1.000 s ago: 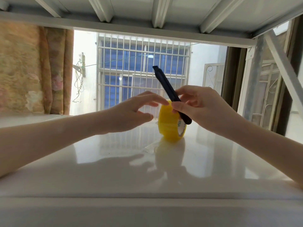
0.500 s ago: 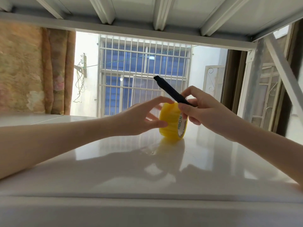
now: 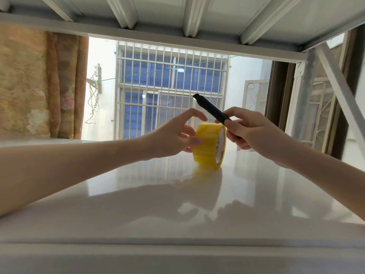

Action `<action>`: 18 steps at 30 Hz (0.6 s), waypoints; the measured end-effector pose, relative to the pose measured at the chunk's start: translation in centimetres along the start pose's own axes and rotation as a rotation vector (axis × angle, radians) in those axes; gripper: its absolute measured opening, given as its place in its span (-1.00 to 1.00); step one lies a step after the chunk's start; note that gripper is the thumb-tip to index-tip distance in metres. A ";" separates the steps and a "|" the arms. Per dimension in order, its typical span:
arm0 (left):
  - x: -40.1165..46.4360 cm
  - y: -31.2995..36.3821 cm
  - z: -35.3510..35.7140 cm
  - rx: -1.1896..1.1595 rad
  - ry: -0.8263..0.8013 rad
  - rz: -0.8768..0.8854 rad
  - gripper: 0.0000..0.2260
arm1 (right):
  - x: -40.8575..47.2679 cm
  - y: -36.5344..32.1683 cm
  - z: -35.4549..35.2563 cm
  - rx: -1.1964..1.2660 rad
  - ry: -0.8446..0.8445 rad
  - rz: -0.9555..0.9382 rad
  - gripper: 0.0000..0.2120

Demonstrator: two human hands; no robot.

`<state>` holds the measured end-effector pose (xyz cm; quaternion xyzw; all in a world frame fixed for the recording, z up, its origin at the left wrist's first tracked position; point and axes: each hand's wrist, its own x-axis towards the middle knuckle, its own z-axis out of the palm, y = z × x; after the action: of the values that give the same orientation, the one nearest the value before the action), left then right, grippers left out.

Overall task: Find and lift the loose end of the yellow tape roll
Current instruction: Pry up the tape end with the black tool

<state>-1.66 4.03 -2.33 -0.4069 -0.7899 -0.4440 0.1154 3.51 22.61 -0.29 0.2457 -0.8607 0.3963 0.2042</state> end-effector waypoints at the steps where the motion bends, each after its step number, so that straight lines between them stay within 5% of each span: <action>1: 0.1 -0.1 -0.1 -0.007 0.013 0.008 -0.68 | 0.0 -0.1 -0.1 0.013 0.012 -0.002 -0.86; 18: 0.3 -0.8 -1.2 -0.142 -0.010 -0.053 -0.94 | -4.4 0.6 -2.6 -0.251 -0.023 -0.015 -0.82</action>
<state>-2.61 3.03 -2.00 -0.3951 -0.7676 -0.4997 0.0706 7.02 26.11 -1.48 0.2291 -0.9040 0.2810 0.2266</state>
